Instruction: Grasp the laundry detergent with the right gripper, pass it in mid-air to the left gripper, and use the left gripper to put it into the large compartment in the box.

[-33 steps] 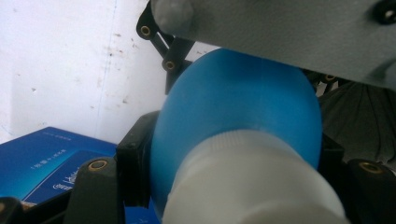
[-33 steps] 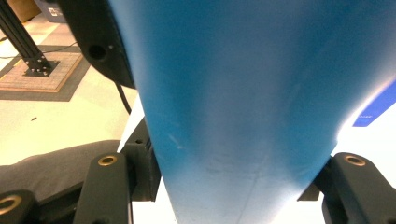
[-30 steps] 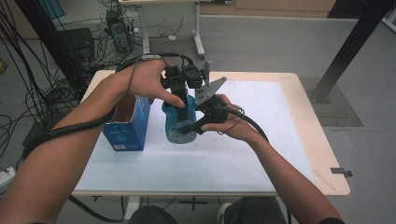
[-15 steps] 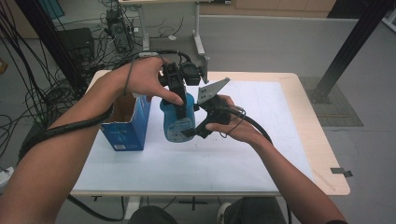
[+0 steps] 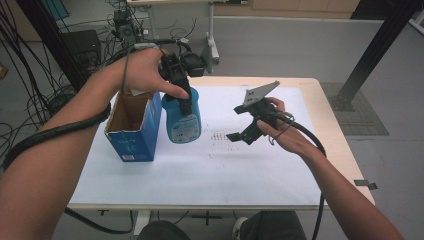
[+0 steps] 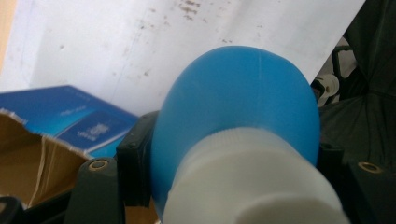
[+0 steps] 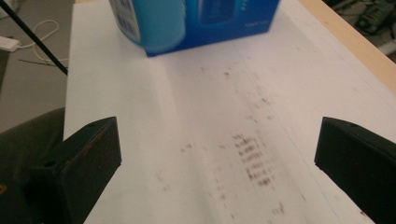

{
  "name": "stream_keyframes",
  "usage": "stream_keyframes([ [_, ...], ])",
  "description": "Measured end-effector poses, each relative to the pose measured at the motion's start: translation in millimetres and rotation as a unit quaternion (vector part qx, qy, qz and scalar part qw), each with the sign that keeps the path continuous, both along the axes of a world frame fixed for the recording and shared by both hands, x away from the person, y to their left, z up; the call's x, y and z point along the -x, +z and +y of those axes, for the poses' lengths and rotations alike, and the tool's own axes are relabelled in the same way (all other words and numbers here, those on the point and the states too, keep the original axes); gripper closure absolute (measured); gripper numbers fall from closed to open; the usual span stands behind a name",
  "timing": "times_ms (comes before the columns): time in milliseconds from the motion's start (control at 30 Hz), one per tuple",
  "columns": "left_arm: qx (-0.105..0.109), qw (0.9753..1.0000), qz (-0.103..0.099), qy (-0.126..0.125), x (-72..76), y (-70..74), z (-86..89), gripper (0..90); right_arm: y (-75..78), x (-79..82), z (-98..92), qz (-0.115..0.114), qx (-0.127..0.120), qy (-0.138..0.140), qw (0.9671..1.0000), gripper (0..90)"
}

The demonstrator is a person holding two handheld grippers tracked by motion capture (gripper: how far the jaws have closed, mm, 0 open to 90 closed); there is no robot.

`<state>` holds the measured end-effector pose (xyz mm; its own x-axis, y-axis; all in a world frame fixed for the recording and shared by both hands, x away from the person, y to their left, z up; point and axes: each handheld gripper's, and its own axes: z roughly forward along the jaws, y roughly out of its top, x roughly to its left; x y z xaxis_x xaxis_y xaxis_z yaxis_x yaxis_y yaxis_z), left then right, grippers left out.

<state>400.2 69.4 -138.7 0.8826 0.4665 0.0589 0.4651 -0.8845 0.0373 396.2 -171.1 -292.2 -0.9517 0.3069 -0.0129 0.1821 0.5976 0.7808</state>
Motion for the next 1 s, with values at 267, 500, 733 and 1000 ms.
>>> stream_keyframes([
  [267,0.012,0.9976,-0.001,0.068,-9.0,39.7,16.9,35.7,7.7,2.7,-41.4,-0.001,0.030,-0.040,0.9988,0.4],
  [500,0.031,0.9871,0.013,0.156,-16.4,77.3,33.0,35.7,18.7,0.4,-75.7,-0.002,0.033,-0.087,0.9957,0.4],
  [733,0.018,0.9687,-0.003,0.248,-26.7,99.8,53.8,35.7,26.0,0.1,-95.2,0.002,0.030,-0.110,0.9935,0.4],
  [1000,0.023,0.9318,-0.008,0.362,-44.2,109.0,83.7,35.8,31.3,0.8,-95.9,-0.008,0.034,-0.112,0.9931,0.4],
])
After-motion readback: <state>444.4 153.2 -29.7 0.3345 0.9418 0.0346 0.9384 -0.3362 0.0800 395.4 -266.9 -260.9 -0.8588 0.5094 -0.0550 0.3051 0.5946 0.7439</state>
